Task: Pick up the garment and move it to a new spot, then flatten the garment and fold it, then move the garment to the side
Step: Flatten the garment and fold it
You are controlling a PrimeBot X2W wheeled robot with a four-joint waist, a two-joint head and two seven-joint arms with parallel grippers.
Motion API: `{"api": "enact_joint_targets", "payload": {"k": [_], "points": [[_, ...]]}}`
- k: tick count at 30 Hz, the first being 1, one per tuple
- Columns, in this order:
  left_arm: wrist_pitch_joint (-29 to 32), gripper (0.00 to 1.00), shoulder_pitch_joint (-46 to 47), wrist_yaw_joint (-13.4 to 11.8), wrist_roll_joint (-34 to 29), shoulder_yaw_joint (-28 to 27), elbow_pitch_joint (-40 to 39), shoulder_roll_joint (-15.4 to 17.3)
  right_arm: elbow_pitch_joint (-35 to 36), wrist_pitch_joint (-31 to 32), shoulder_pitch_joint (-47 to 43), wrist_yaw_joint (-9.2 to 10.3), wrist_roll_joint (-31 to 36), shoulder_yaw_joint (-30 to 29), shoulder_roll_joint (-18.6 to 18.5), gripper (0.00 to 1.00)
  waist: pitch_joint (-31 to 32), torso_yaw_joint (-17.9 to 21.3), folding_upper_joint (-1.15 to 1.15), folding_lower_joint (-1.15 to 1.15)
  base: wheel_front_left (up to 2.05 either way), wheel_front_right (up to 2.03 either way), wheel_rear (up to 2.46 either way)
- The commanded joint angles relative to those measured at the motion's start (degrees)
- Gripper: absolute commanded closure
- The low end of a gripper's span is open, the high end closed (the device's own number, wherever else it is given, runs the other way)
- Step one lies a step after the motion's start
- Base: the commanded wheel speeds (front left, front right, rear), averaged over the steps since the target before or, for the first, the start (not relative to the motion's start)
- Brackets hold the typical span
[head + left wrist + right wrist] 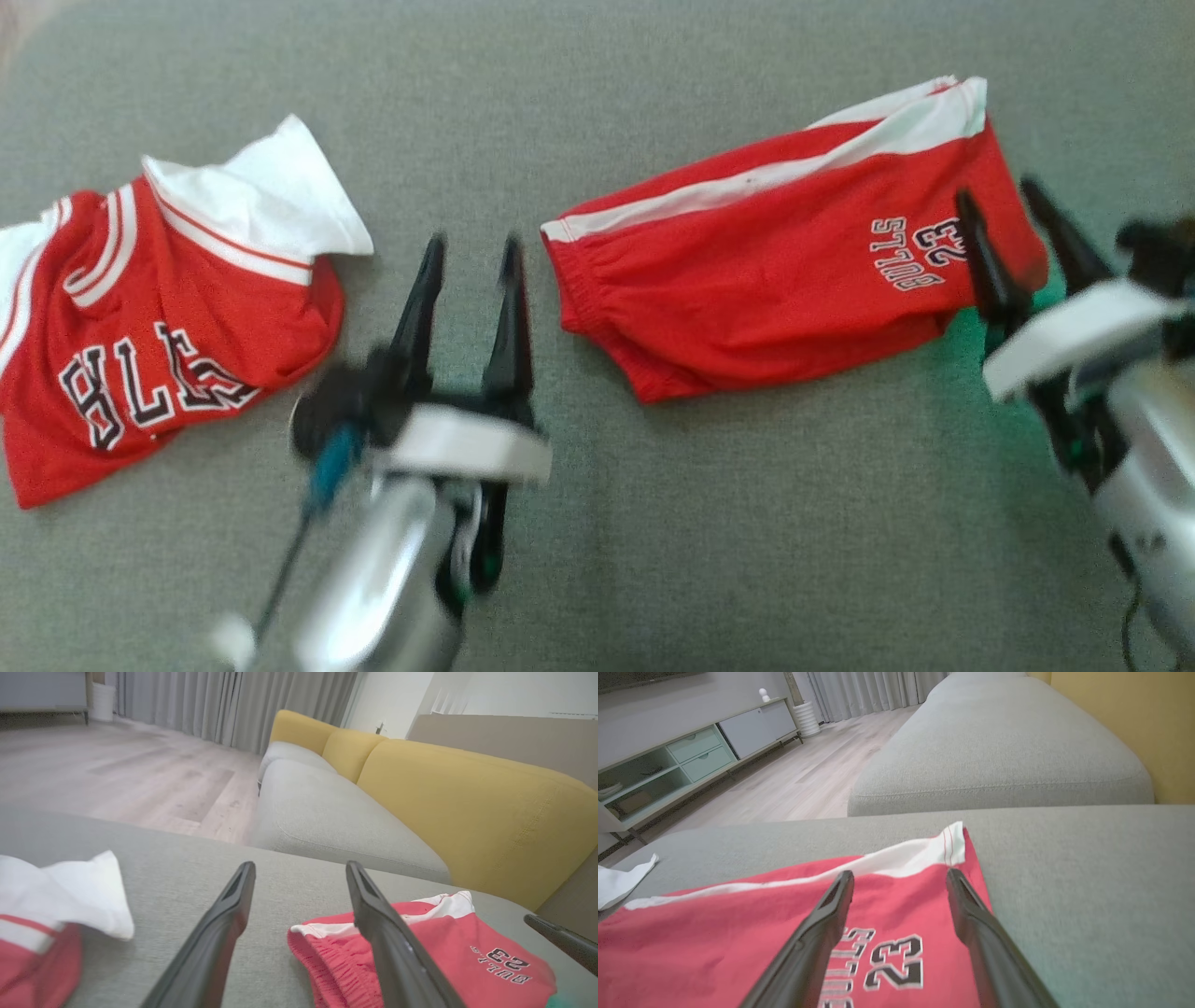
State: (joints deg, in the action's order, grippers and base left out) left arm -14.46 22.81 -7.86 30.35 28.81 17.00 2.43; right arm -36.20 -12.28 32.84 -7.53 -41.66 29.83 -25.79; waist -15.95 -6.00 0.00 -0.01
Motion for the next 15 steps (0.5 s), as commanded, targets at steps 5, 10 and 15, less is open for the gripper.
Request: {"api": "enact_joint_targets", "payload": {"k": [5,10,15], "points": [[-0.5,0.00,-9.9,-4.7,-9.4,-4.1,-10.9,0.4,0.0,-0.6,-4.4,0.04,-0.6,-2.8,-1.3,0.00,2.2,-1.8,0.00,0.01,0.00,0.00,0.00],[-0.5,0.00,-14.9,-7.2,-14.3,-1.6,-15.9,0.4,-7.2,-0.5,-3.1,0.04,2.3,-10.0,-1.7,0.00,1.6,-5.9,0.00,0.01,0.00,0.00,0.00],[-0.5,0.00,-16.4,-8.9,-14.6,0.8,-17.4,0.4,-16.7,3.1,1.7,0.04,5.7,-15.1,-0.7,0.00,-0.2,-9.5,0.00,0.01,0.00,0.00,0.00]]}}
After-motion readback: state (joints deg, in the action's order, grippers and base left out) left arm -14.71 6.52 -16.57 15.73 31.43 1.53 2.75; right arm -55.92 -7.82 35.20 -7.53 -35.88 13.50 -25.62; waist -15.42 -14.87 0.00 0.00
